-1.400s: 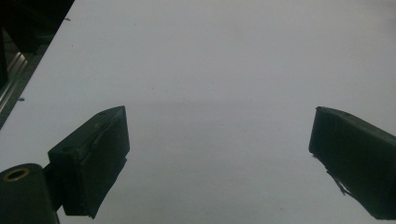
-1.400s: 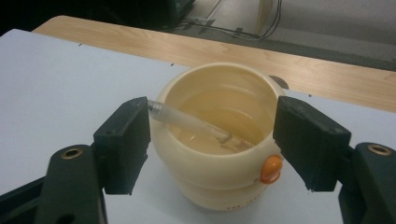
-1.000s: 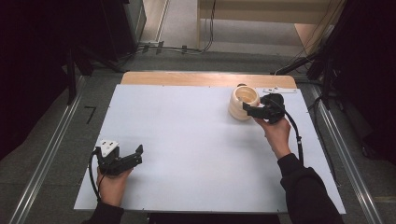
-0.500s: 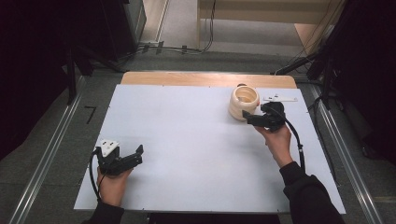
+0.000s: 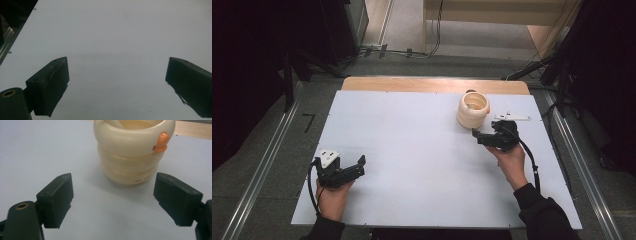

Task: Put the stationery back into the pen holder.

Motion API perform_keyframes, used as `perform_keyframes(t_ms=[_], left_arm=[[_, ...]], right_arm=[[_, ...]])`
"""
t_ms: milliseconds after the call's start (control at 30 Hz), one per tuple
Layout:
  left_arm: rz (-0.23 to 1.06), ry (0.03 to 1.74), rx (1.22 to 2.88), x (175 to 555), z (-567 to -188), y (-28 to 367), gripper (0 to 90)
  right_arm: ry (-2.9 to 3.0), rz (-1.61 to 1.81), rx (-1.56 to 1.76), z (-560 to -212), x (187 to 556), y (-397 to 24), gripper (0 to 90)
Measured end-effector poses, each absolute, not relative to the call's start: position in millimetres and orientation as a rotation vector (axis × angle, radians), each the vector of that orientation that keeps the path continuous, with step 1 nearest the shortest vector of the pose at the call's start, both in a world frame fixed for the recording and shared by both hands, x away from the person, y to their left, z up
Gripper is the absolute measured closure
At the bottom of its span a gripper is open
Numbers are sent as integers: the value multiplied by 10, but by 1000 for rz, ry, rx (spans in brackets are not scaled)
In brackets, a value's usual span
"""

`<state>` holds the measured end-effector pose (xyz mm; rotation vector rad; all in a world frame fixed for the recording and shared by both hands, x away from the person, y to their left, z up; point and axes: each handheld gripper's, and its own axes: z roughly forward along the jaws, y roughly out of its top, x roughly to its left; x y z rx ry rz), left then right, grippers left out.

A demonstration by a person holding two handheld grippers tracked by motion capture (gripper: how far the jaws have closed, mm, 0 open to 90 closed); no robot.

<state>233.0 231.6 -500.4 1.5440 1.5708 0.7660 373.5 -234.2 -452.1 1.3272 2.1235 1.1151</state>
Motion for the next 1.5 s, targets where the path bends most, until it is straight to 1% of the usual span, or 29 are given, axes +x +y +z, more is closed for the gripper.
perform_keyframes(t_ms=[533,1500], left_arm=[[767,1573,1541,2323,-5002,2318,58],[761,1570,1532,2309,-4995,2342,58]], right_arm=[[2139,1103,1316,-4555,3522,-2473,151],[2185,971,1361,-4761,3148,-2824,146]])
